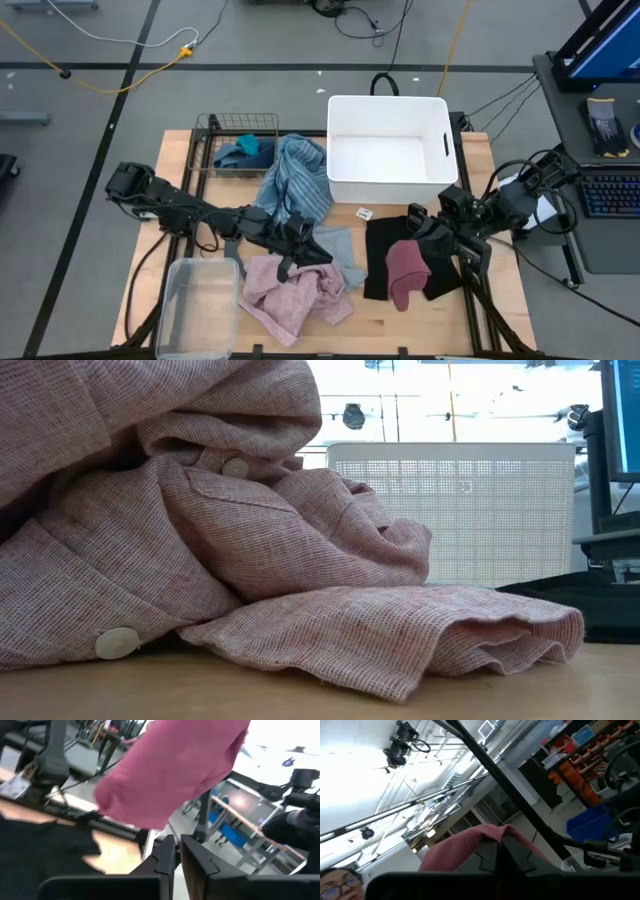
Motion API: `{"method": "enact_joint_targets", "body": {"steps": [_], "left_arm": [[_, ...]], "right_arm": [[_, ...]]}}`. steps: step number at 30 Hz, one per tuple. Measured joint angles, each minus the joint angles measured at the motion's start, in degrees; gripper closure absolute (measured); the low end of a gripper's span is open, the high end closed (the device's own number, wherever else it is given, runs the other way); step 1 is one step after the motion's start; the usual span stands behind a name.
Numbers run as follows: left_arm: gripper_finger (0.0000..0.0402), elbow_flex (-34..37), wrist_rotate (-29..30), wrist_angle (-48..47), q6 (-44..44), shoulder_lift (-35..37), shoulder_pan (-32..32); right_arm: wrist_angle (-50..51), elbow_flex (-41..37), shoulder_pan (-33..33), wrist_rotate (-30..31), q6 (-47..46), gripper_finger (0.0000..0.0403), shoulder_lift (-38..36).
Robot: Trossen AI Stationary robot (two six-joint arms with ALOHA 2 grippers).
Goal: Pick & Place Cloths
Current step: Put the pink boxers into the transparent bin
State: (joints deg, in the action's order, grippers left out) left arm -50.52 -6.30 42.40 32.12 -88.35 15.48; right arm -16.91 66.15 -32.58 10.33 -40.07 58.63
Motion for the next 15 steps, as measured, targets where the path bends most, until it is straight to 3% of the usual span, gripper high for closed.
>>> {"method": "enact_joint_targets", "body": {"steps": [5,15], "left_arm": [[0.0313,0.0,4.1,3.18,-3.4,-0.49,1.04],[0.0218,-0.47,16.33,5.87,-24.65,-0.53,5.22]], "right_arm": [[-0.2,0.62,0.33,0.3,0.49,0.0403,0.06],[-7.31,0.74,6.44,0.09,1.01,0.0403,2.77]]}}
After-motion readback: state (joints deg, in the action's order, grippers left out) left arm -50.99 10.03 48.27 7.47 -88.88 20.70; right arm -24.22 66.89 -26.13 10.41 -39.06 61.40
